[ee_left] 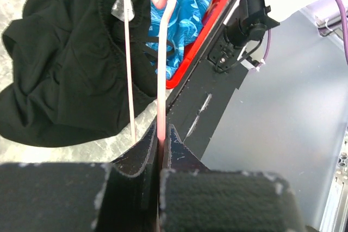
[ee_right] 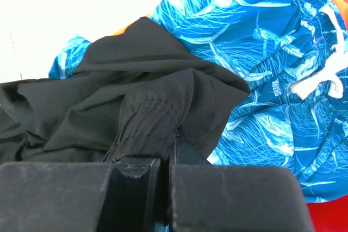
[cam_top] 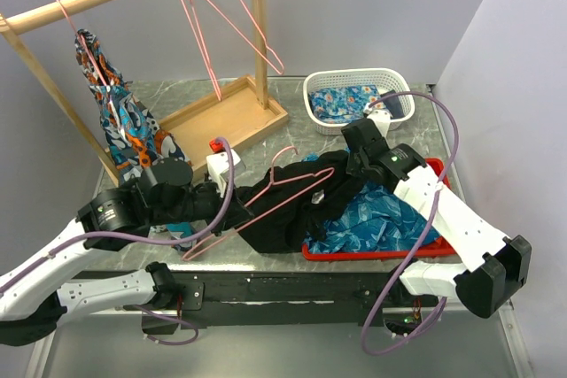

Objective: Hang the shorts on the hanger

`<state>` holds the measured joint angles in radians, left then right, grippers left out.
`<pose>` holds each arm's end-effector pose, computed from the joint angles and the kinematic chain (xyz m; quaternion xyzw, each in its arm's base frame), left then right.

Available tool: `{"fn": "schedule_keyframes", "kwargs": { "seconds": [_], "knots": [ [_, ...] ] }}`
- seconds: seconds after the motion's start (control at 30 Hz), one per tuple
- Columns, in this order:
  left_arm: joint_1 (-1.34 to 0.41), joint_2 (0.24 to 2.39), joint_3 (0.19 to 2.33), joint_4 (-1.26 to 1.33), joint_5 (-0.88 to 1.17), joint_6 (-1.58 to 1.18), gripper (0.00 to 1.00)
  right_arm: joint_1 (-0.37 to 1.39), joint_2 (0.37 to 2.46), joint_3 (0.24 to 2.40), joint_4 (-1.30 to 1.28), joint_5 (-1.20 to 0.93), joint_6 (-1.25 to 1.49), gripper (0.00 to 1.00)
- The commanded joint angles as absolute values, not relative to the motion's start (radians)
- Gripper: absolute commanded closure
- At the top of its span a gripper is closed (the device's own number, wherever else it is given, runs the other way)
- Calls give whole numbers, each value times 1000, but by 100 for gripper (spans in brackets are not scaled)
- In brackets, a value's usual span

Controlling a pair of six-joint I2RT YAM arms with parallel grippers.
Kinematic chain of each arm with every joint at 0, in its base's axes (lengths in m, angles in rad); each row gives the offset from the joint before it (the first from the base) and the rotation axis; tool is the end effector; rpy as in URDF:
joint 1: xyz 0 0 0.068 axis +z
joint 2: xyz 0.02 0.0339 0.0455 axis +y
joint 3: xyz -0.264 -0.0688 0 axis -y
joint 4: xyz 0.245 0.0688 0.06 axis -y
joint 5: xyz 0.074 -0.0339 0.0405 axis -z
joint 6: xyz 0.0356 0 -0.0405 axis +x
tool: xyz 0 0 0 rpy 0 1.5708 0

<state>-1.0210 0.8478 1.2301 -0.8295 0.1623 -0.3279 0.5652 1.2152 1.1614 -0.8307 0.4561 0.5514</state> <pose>0.0728 -0.1298 0.4113 0.3271 0.7787 -0.3851 0.3719 0.2137 0.1170 0.3258 0.0697 0.9178 -0.0070 0.3908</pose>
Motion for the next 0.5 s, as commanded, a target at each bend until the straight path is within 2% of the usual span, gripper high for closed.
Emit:
{"fn": "schedule_keyframes", "kwargs": {
  "seconds": [0.0, 0.23, 0.47],
  "knots": [
    [-1026, 850, 1204, -736, 201, -344, 99, 595, 1226, 1236, -834, 512, 548, 100],
    [-1026, 865, 1143, -623, 183, -345, 99, 664, 1246, 1304, -850, 523, 540, 100],
    [-1029, 894, 1022, -395, 143, -357, 99, 747, 1256, 1367, -850, 462, 535, 100]
  ]
}}
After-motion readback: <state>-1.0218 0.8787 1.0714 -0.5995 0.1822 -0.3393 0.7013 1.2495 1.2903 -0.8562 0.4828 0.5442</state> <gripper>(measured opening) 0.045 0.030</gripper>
